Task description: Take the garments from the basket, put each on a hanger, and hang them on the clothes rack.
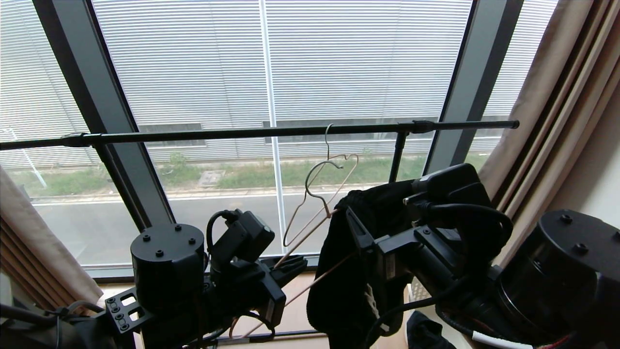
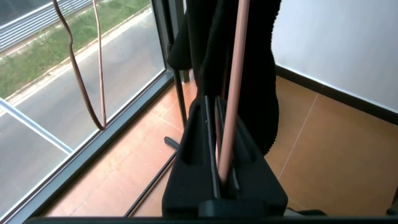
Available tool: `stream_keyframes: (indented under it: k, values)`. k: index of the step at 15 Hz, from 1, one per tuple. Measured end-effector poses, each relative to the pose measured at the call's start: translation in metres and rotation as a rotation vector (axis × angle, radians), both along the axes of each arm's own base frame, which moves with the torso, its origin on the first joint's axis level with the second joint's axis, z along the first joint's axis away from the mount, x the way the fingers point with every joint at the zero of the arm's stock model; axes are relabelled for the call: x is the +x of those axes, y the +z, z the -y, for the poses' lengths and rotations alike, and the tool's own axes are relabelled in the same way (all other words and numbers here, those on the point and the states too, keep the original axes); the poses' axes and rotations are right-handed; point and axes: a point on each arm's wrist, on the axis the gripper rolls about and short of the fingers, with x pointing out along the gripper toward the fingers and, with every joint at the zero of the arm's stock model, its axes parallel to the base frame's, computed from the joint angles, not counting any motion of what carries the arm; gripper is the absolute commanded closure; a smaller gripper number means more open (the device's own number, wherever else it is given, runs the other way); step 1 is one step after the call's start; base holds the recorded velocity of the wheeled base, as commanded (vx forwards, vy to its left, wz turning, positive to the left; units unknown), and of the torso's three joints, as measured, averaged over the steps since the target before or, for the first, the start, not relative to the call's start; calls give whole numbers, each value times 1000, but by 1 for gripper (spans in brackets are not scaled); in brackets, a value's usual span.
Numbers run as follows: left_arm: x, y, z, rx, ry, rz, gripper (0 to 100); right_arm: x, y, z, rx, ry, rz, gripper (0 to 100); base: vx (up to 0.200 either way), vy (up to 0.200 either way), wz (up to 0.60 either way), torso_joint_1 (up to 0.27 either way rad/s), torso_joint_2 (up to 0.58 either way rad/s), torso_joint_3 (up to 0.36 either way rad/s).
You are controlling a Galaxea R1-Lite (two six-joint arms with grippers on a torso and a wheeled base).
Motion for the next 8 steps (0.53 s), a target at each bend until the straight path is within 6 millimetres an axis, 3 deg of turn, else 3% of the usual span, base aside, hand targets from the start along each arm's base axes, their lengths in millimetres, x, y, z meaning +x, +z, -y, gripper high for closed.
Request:
stream_keyframes:
  k: [5, 8]
  values:
    - [-1, 0, -1, 0, 0, 0, 100, -1, 1, 8, -12, 35, 4, 0, 0, 0, 0, 0, 0, 0]
    - [-6, 0, -10, 3, 8, -5, 100, -3, 5, 28, -56, 95, 21, 0, 0, 0, 0, 0, 0, 0]
